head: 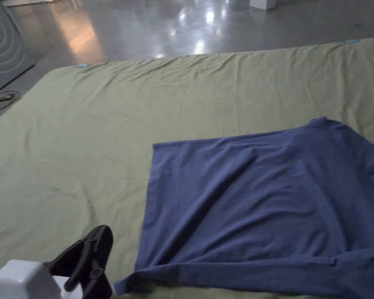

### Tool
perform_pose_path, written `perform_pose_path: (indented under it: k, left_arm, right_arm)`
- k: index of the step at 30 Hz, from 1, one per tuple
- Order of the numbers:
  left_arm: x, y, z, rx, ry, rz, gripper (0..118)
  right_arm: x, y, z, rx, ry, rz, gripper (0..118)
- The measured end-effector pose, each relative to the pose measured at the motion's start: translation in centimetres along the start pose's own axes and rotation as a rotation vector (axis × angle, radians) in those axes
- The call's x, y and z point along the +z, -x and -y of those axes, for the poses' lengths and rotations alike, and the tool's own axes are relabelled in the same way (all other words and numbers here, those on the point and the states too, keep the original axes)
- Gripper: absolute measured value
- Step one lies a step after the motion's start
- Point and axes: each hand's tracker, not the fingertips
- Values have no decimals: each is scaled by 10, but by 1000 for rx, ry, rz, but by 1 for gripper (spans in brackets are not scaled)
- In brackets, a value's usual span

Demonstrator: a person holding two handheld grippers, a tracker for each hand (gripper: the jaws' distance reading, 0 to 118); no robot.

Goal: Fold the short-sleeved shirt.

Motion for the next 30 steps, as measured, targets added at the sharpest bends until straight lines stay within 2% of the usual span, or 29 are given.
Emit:
perform_pose_path:
  k: [4,5,7,8,9,10,13,15,19,20,22,23,24,25,27,30]
  left_arm:
    - [-21,35,38,94,127,-23,1]
    - [-26,43,54,128,144,-24,6]
    - [-37,55,81,225,172,5,41]
    - [-43,57,93,269,190,10,64]
    - [-50,61,106,230,215,-13,86]
    - [-55,63,116,213,229,2,94]
    - [-78,63,145,136,322,-12,94]
    - [-90,64,156,147,339,22,94]
    - [-109,64,164,170,355,19,94]
    - [-109,63,161,139,326,-1,92]
    - [-113,63,158,143,329,14,77]
    - [-114,60,160,145,335,25,61]
    - [-116,56,161,121,345,42,38]
    - [-118,53,159,87,362,53,27]
    - [-121,45,160,23,385,61,13]
    - [-125,59,167,11,410,38,11]
  right_arm:
    - [-4,1,12,-16,62,-19,0]
    - [-6,1,15,-17,81,-17,0]
    - [-7,1,20,-15,101,-9,0]
    - [-8,1,22,-19,108,-7,0]
    - [-8,0,23,-27,116,-4,0]
    - [-8,-1,24,-37,120,-1,0]
    - [-10,-7,28,-95,139,4,0]
    - [-12,-11,29,-132,152,10,0]
    - [-12,-16,29,-149,155,34,0]
    - [-11,-17,29,-144,156,42,0]
    - [-10,-19,29,-138,160,53,0]
    - [-9,-20,29,-140,162,54,0]
    - [-8,-17,30,-140,168,53,0]
    - [-7,-16,31,-141,172,55,0]
    - [-6,-16,32,-137,178,63,0]
    - [-6,-14,31,-137,183,61,0]
